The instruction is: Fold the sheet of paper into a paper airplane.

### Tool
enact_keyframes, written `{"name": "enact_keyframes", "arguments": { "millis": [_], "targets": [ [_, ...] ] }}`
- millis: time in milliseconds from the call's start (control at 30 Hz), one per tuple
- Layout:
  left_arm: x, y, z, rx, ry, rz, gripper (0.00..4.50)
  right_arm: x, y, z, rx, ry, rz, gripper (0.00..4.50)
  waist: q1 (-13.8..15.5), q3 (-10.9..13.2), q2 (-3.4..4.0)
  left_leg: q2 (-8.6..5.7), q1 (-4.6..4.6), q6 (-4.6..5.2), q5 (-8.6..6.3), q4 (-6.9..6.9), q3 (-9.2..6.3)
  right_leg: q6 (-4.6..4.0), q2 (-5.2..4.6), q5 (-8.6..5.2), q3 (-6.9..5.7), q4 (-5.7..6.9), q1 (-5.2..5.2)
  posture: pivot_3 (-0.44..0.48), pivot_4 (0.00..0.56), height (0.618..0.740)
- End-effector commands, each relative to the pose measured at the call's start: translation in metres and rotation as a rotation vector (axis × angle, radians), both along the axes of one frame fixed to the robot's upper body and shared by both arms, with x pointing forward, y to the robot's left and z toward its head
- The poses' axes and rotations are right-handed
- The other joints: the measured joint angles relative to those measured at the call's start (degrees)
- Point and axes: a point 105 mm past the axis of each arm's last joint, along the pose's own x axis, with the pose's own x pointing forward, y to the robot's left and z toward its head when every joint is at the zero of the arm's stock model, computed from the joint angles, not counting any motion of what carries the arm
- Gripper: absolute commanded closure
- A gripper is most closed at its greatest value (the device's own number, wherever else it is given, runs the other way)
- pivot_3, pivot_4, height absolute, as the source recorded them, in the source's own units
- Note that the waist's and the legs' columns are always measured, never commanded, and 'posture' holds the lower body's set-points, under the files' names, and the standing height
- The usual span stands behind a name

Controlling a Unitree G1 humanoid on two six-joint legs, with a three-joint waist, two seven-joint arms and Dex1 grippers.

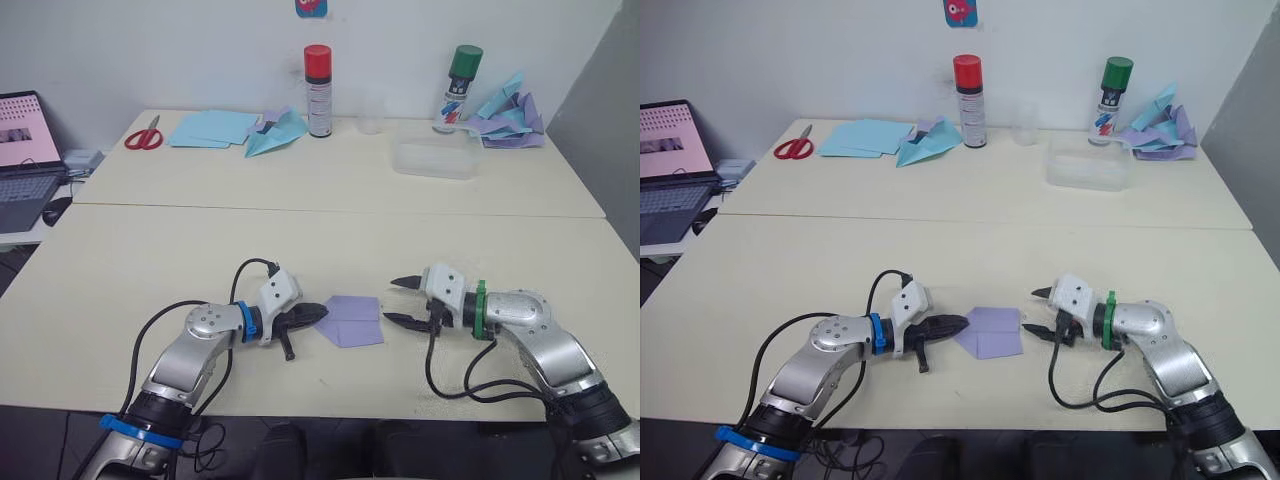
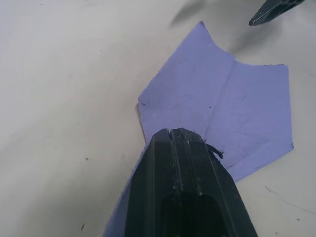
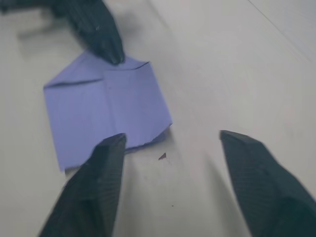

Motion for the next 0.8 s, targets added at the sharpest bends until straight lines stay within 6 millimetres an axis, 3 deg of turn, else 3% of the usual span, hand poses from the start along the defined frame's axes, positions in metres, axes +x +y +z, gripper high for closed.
{"name": "enact_keyframes", "arguments": {
  "millis": [33,200,233,300,633,667,800],
  "targets": [
    [-0.005,0.011,-0.03,0.08,0.096,0.041,4.5,0.006,0.012,0.012,0.12,0.108,-0.045,0.06,-0.02,0.0,0.01,-0.01,0.0,0.0,0.0,0.02,0.01,0.0,0.0,0.0,0.02,0.02,0.0,0.0,0.15,0.74],
    [-0.007,0.009,-0.03,0.081,0.096,0.036,4.5,0.01,0.032,-0.006,0.168,0.259,-0.063,0.06,0.01,0.0,0.01,-0.01,-0.02,0.0,0.0,0.04,0.01,0.0,-0.01,0.0,0.01,0.0,0.0,0.0,0.15,0.74],
    [-0.007,0.01,-0.03,0.082,0.096,0.036,4.5,0.01,0.034,-0.009,0.165,0.263,-0.06,0.23,0.02,0.0,0.01,-0.02,-0.03,0.0,0.0,0.04,0.01,0.0,-0.01,0.0,0.01,-0.01,-0.01,0.0,0.15,0.74],
    [-0.007,0.011,-0.03,0.083,0.095,0.04,4.5,0.008,0.037,-0.013,0.15,0.278,-0.034,0.63,-0.01,0.0,0.02,-0.03,-0.05,0.0,0.0,0.04,0.03,0.0,-0.01,0.0,0.01,-0.05,-0.01,0.0,0.15,0.74],
    [-0.008,0.016,-0.03,0.088,0.087,0.06,4.5,0.001,0.045,-0.017,0.14,0.268,0.027,4.23,-0.15,-0.01,0.03,0.01,-0.02,0.0,0.0,0.02,0.02,-0.01,0.02,-0.01,0.01,-0.04,-0.01,0.0,0.15,0.74],
    [-0.008,0.016,-0.03,0.087,0.087,0.061,4.5,0.001,0.045,-0.017,0.139,0.265,0.033,4.47,-0.16,-0.01,0.03,0.01,-0.02,0.0,0.0,0.02,0.02,-0.01,0.03,-0.01,0.01,-0.04,-0.02,0.0,0.15,0.74],
    [-0.004,0.018,-0.021,0.065,0.056,0.066,4.5,-0.003,0.047,-0.013,0.144,0.249,0.06,4.47,-0.16,-0.01,0.03,0.01,-0.02,0.0,0.0,0.01,0.02,-0.01,0.03,-0.01,0.01,-0.03,-0.02,0.0,0.15,0.74]
  ]
}}
